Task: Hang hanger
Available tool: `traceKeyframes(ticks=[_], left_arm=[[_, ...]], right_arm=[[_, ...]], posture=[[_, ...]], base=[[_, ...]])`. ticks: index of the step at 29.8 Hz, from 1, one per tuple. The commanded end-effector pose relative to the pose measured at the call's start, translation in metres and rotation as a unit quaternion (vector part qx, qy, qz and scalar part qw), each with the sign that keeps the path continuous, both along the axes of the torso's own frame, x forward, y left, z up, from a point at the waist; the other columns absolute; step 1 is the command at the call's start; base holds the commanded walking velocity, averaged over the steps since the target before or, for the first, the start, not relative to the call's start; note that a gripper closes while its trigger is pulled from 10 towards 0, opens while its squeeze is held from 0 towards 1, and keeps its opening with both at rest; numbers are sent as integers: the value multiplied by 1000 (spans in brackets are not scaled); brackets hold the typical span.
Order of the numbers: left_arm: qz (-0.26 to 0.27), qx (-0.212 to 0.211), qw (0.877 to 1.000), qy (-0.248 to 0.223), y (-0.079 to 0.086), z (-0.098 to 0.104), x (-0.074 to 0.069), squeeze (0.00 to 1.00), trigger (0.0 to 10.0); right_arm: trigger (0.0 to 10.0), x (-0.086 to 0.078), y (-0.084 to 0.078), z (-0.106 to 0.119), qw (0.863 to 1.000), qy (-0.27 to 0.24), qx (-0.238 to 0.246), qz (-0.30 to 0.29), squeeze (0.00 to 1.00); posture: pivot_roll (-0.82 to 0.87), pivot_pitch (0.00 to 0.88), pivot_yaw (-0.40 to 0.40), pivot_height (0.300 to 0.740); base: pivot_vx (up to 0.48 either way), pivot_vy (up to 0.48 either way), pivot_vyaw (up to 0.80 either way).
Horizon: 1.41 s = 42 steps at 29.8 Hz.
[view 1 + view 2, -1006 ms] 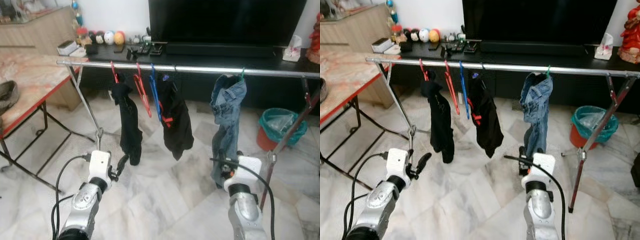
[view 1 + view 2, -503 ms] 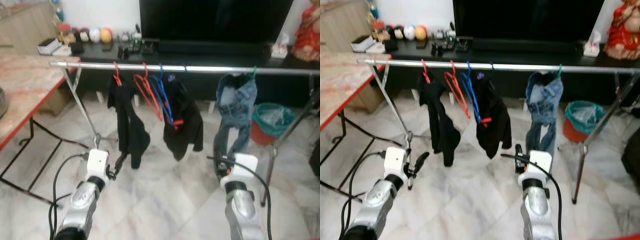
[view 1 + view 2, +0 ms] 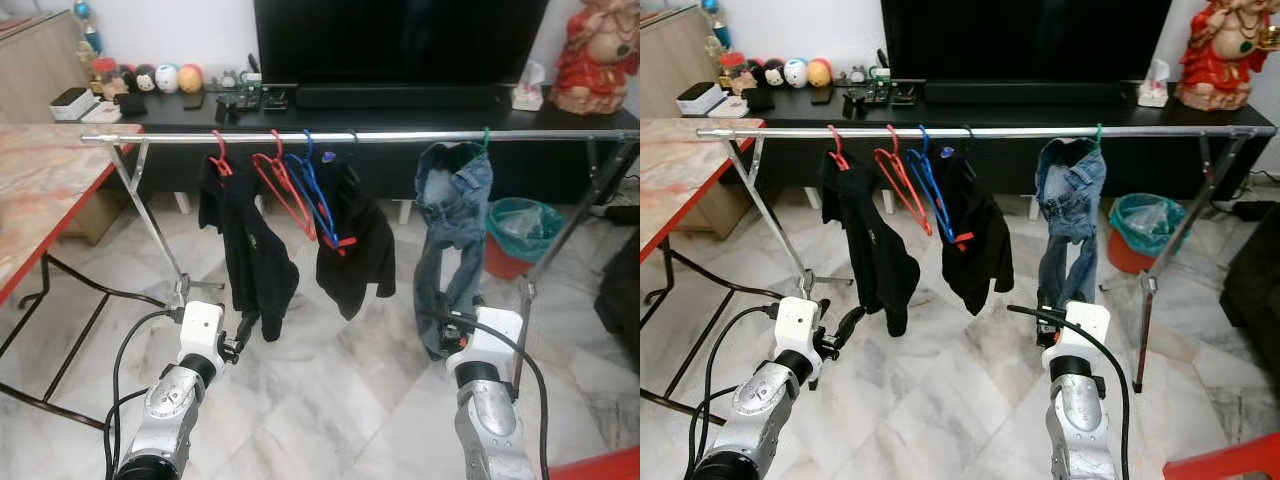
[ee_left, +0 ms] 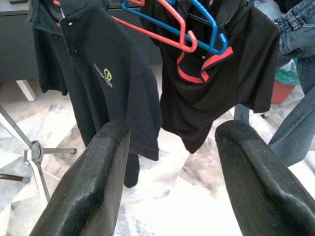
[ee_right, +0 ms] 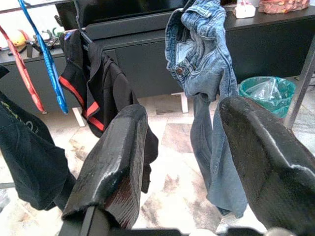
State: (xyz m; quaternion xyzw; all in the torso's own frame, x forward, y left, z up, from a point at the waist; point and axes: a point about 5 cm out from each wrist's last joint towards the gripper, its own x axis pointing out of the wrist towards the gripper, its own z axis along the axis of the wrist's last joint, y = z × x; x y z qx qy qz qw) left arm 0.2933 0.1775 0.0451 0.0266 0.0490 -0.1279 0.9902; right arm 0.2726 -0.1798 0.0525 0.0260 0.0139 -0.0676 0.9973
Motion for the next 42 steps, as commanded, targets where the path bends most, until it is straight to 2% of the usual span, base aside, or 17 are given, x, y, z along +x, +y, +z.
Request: traceKeyframes(ticks=[1,7,19,25,34,42], left_arm=[[0,-1,1000,3,2,0,0,0,10000],[0,-1,1000,5,2,0,0,0,10000],[-2,1,1000,3,1,0,-1,0,10000],[-2,1,1000,4,1,0,-1,0,10000],[-2,0,1000,4,2,0,-1,0,10000],[-1,-3,1000,10,2,-3,-3,0,10000]], right_arm=[[10000,0,-2,-2,1000,7,6,-8,0],[10000,1,-5,-1,1000,3,11,-13,0],[10000,1,-4,0,1000,3,0,-8,0],[10000,1,0,1,1000,-1,-21,9,0],[10000,1,1,2,1000,-6,-14,8,0],[10000,0,-4,2,1000,-6,-11,0,0]], posture=[[46,3,44,740],[44,5,45,740],[46,4,40,740],[45,5,40,740],[46,6,43,740],[45,6,43,740]], base=[[289,0,0],[295,0,-779],[356,0,0],[373,0,0],[374,0,44],[0,0,0]])
